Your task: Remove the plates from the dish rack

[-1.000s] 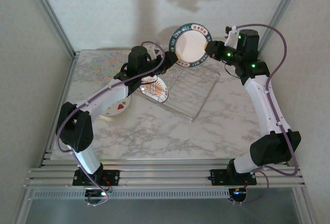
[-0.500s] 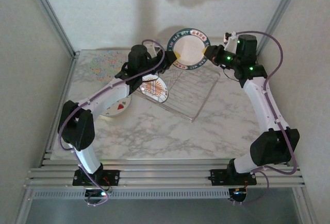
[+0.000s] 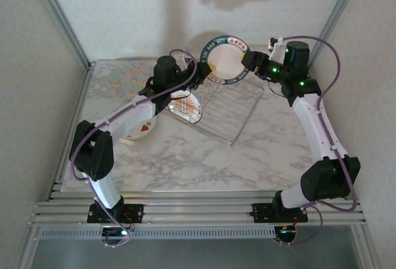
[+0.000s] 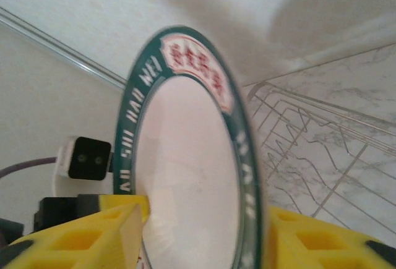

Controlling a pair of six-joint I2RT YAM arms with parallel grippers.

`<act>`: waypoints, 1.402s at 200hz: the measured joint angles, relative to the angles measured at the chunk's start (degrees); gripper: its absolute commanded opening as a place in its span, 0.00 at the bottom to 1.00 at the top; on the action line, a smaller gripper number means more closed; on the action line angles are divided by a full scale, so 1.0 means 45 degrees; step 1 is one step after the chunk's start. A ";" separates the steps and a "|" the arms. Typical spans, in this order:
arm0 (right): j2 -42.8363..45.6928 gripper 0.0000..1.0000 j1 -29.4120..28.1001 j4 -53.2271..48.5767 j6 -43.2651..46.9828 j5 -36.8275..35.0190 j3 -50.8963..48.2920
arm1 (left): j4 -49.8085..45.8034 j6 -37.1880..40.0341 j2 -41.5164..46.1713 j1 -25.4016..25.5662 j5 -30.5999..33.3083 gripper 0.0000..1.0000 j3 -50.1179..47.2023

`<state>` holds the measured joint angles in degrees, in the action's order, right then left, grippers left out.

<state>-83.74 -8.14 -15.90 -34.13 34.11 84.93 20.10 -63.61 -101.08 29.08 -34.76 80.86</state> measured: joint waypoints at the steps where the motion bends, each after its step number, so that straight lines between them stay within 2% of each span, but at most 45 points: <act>1: 0.0005 0.57 0.0000 -0.0005 0.0015 0.0000 0.0000 | 0.0019 -0.0019 0.0000 -0.0010 0.0000 0.00 -0.0024; 30: 0.0447 0.59 0.0000 0.0044 0.0549 -0.0204 -0.0180 | 0.0253 -0.0330 0.0209 -0.0219 0.0010 0.00 -0.0384; 67: 0.1098 0.59 -0.0253 0.0112 0.1632 -0.0495 -0.0384 | 0.0515 -0.1020 0.1375 -0.0899 0.0214 0.00 -0.1807; 92: 0.1375 0.61 -0.1112 0.0087 0.3070 -0.0923 -0.0486 | 0.0641 -0.1520 0.2671 -0.1729 0.0491 0.00 -0.3249; 131: 0.1666 0.65 -0.3031 0.0063 0.5678 -0.1530 -0.1137 | 0.0500 -0.2123 0.5353 -0.3657 0.1137 0.00 -0.5775; 171: 0.1661 0.66 -0.4371 0.0005 0.7640 -0.1923 -0.1292 | -0.1792 -0.2409 0.8553 -0.5615 0.2579 0.00 -0.8102; 209: 0.1661 0.68 -0.5192 -0.0194 0.9160 -0.1972 -0.1311 | -0.4133 -0.2871 1.1142 -0.6649 0.3915 0.00 -1.0360; 246: 0.1661 0.68 -0.5940 -0.0486 1.0268 -0.2006 -0.1583 | -0.5493 -0.3177 1.1497 -0.6858 0.4425 0.00 -1.1662; 280: 0.1661 0.68 -0.6096 -0.0670 1.0584 -0.2191 -0.1642 | -0.5751 -0.3264 1.1191 -0.6936 0.4639 0.00 -1.2080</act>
<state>-76.27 -35.57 -18.92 13.50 24.25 77.54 -5.78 -78.30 -50.72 -2.13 -13.89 26.50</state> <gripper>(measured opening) 0.680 0.108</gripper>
